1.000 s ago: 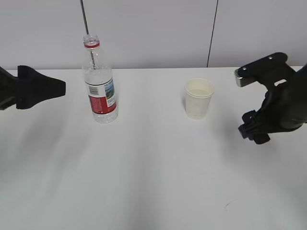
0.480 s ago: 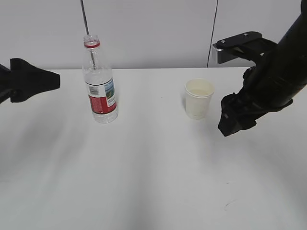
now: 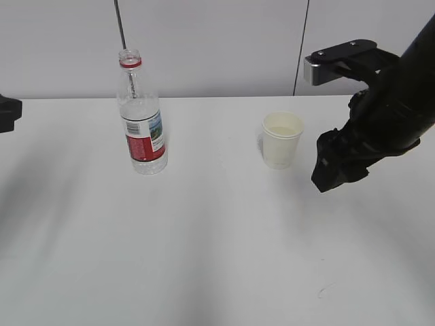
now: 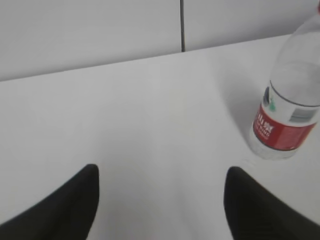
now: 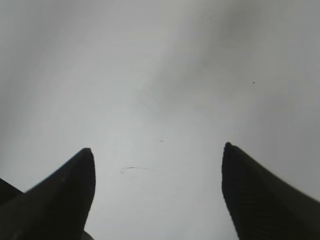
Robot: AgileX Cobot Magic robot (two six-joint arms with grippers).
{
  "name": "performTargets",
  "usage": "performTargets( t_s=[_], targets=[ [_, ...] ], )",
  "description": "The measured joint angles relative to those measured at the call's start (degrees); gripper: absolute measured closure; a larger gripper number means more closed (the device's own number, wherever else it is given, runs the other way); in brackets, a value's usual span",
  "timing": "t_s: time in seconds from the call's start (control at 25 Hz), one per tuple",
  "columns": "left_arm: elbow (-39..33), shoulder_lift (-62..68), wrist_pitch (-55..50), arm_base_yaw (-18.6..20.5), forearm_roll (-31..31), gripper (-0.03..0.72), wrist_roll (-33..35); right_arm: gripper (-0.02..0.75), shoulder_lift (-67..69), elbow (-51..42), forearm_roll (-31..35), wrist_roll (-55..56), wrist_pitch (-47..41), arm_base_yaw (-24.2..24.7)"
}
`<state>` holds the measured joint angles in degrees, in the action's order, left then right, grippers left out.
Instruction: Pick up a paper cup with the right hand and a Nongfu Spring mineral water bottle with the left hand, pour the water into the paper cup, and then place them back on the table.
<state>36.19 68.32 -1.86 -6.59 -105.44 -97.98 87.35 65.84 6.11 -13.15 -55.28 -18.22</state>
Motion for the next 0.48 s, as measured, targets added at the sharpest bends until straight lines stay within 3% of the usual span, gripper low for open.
performTargets(
  t_s=[0.2,0.48],
  targets=[
    [-0.95,1.11,0.10,-0.59,0.18,0.233,0.87,0.153,0.00,0.00,1.74,0.00,0.00,0.00],
    [-0.96,0.04,1.86,-4.87,0.18,0.242,0.92,0.153,-0.12,0.13,3.36,-0.11,-4.46,0.00]
  ],
)
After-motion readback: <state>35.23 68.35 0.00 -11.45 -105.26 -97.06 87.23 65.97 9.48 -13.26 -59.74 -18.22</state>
